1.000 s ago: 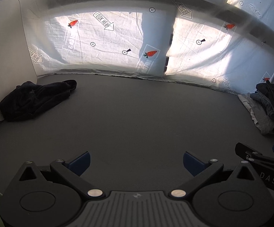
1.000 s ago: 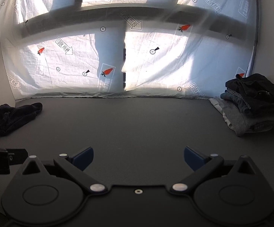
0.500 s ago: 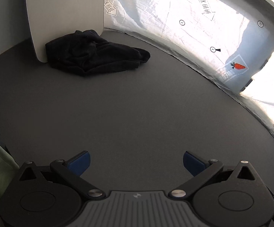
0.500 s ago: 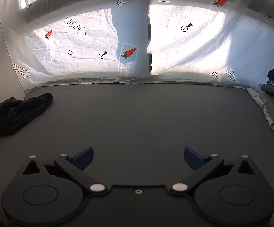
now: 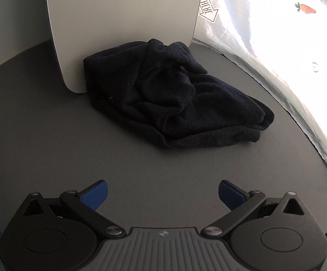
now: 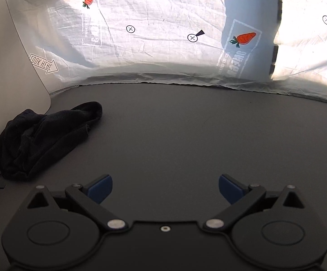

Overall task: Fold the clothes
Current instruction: 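Move both grippers toward the crumpled navy sweater by the white board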

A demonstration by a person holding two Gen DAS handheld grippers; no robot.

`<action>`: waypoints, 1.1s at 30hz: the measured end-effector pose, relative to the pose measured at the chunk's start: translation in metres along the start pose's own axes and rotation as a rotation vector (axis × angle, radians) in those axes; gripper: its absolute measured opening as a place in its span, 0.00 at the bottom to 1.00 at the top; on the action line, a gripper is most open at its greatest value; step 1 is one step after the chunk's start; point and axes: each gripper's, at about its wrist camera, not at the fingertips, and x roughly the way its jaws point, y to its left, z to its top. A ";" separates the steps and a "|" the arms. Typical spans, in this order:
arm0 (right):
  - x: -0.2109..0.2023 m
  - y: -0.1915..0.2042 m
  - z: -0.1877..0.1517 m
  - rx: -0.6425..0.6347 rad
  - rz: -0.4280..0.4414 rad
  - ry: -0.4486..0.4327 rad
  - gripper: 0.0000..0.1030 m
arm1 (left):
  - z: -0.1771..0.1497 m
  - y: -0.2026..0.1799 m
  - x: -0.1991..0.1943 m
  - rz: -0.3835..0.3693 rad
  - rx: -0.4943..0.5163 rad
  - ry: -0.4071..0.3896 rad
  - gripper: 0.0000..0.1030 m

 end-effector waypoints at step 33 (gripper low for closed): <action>0.232 0.137 0.100 -0.358 0.164 0.018 0.09 | 0.056 0.026 0.106 0.035 -0.086 0.014 0.70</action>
